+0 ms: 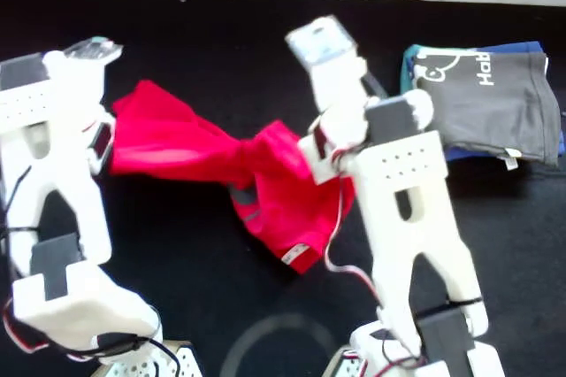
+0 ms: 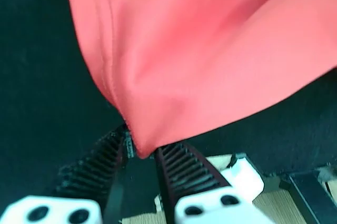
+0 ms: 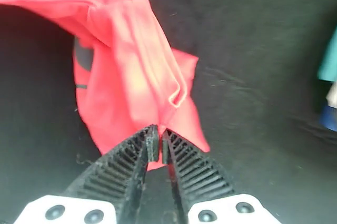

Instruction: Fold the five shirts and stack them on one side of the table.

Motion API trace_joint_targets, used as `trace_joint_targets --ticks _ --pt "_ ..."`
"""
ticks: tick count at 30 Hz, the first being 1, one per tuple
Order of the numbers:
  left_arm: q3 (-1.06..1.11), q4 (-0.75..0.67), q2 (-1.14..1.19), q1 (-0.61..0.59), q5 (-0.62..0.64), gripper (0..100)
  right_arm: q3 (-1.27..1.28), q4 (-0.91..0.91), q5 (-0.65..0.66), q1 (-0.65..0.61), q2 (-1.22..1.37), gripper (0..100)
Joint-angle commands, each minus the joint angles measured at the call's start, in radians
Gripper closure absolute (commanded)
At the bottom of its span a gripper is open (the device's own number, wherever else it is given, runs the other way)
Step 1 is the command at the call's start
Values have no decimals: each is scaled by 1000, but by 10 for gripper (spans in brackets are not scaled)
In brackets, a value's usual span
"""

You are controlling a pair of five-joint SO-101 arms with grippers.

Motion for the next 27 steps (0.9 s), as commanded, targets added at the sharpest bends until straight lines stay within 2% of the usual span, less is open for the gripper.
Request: trace_joint_targets --ticks 1,6,9,12,17,21,24,27 --pt "81 5 -82 -74 -44 992 272 -128 6 -82 -96 992" --pt "177 -77 -85 -176 -103 992 521 -237 9 -257 -131 992" --pt "242 -124 -85 -219 -143 992 555 -236 9 -363 -139 991" --pt "291 -164 -85 -249 -158 992 530 -203 9 -395 -139 974" --pt "326 -238 -85 -309 -193 992 380 -21 11 -395 -139 783" --pt "320 -278 -85 -366 -199 992 173 88 12 -369 -139 786" --pt "320 -295 -85 -390 -199 992 51 82 11 -295 -125 786" --pt "321 -301 -85 -407 -199 992 27 -7 3 -186 -93 784"
